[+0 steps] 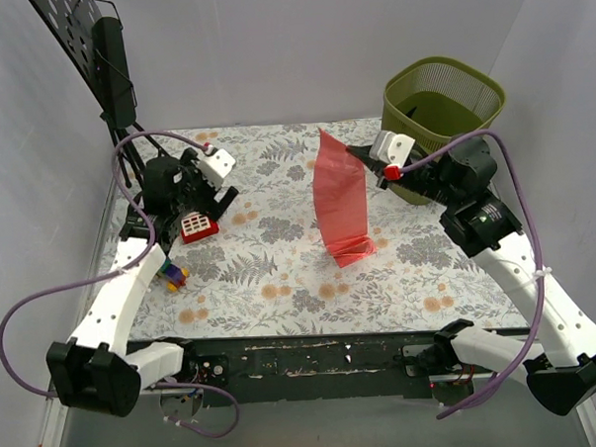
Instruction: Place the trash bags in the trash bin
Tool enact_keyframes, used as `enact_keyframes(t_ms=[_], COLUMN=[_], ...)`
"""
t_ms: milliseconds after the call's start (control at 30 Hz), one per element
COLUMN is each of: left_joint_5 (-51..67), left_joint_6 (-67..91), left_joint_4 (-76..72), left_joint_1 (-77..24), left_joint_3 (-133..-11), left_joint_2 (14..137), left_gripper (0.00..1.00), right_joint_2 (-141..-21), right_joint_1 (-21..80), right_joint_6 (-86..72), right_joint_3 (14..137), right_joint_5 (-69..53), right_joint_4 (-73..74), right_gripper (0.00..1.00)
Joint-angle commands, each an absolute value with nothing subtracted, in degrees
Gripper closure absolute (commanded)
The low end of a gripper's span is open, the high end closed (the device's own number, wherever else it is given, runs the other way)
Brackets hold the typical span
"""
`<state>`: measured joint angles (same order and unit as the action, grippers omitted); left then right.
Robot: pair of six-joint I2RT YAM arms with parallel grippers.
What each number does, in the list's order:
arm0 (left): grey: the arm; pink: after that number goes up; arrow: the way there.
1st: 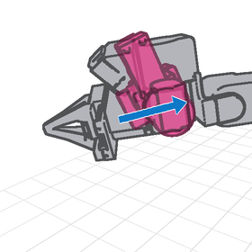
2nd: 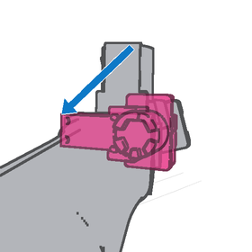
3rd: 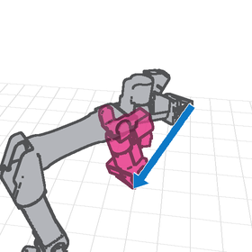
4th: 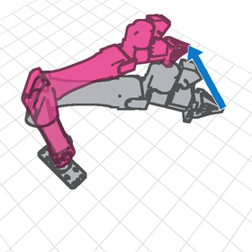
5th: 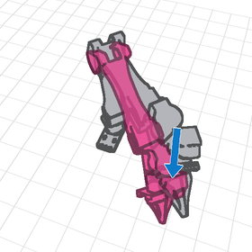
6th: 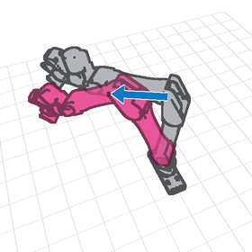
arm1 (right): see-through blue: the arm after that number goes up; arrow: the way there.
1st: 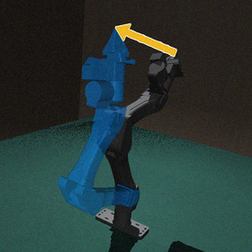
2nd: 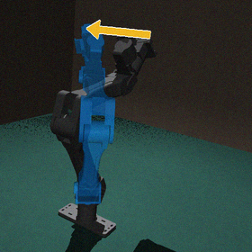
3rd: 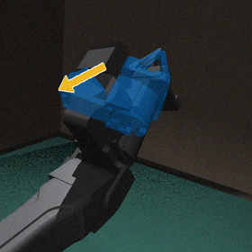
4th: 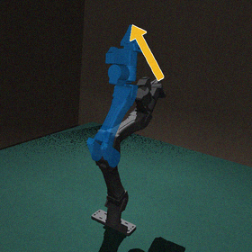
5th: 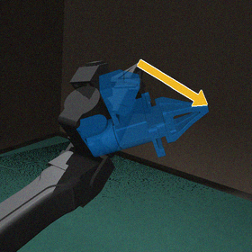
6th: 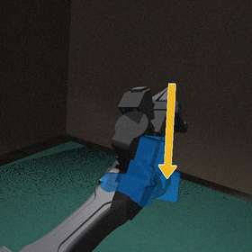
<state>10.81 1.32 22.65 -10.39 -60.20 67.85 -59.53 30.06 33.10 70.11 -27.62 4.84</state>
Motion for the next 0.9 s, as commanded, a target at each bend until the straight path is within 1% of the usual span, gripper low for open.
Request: enact_keyframes(t_ms=[0, 67, 133, 233, 367, 500, 567, 700, 867], left_joint_5=[26.4, 24.2, 25.3, 23.5, 23.3, 31.0, 32.3, 30.2, 30.4], left_joint_6=[9.6, 13.1, 14.1, 15.8, 16.5, 15.4, 17.2, 20.1, 18.4], left_joint_4=[27.1, 25.4, 22.0, 10.1, 2.5, -7.4, -13.1, -19.1, -25.8], left_joint_1=[-19.6, -25.6, -30.4, -35.1, -35.5, -35.6, -36.0, -36.7, -36.6], left_joint_3=[-61.9, -61.6, -59.9, -54.9, -54.9, -53.2, -52.7, -58.1, -62.4], left_joint_2=[66.0, 67.1, 67.4, 67.0, 73.7, 78.3, 81.5, 91.8, 99.6], left_gripper=[0.15, 0.16, 0.15, 0.12, 0.12, 0.11, 0.1, 0.11, 0.09], right_joint_2=[-59.8, -61.3, -62.6, -64.3, -67.3, -69.6, -70.8, -73.6, -75.7], right_joint_1=[29.9, 29.8, 29.9, 29.9, 29.9, 29.8, 29.9, 29.9, 29.9], right_joint_6=[36.4, 38.6, 40.1, 39.5, 36.7, 36.7, 36.2, 35.0, 35.3], right_joint_3=[75.8, 78.3, 79.7, 81.7, 88.0, 92.0, 94.1, 100.4, 106.2], right_joint_5=[-22.2, -22.5, -21.7, -20.8, -20.4, -19.6, -19.1, -18.5, -17.4], right_joint_4=[-6.3, -6.2, -6.7, -8.8, -7.7, -6.2, -5.6, -2.3, 2.6], right_gripper=[0.99, 0.99, 0.99, 0.99, 0.99, 0.99, 0.99, 0.99, 0.99])
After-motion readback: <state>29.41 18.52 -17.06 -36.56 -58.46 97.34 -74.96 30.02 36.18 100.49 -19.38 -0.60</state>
